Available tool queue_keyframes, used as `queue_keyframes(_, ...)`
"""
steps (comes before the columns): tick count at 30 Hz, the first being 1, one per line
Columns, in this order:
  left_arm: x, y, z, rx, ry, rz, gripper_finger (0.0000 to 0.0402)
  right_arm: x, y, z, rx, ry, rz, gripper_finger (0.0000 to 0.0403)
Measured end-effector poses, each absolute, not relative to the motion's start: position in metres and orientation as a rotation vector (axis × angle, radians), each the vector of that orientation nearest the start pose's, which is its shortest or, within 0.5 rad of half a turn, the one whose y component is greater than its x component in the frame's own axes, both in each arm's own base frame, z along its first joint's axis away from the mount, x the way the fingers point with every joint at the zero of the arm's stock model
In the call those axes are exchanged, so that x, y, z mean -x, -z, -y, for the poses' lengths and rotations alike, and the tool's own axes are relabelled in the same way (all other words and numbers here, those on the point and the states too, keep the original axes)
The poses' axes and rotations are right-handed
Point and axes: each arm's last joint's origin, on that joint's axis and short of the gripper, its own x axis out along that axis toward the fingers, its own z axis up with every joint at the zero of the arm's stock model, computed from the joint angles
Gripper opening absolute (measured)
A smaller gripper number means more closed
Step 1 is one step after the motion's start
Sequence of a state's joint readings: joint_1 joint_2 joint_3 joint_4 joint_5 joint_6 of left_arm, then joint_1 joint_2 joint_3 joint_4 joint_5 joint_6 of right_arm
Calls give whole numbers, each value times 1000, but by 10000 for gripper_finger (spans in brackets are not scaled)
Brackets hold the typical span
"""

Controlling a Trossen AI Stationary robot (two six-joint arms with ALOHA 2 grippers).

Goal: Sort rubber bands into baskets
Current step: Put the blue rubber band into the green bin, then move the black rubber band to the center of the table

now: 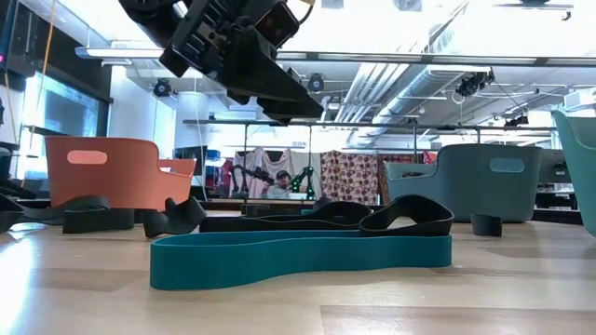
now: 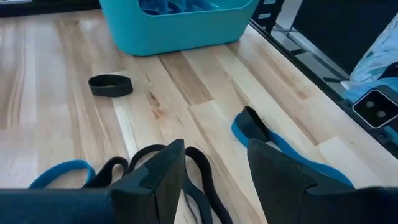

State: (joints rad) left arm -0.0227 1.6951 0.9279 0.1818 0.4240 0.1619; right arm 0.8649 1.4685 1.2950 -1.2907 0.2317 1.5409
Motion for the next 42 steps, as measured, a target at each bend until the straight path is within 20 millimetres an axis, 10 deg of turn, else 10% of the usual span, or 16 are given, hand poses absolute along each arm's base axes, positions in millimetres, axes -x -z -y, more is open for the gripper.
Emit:
queue_keyframes(15,-349,-186,22,-39,495,-542,170,-159,-228,-181,-527,591,-1436,47)
queue_keyframes(25,-348,-186,36,-101,487,-535,170,-165,-246,-183,-470,553,-1332,153)
queue_keyframes(42,-320,-155,53,-35,493,-396,170,-237,-252,-182,-370,256,-1047,158)
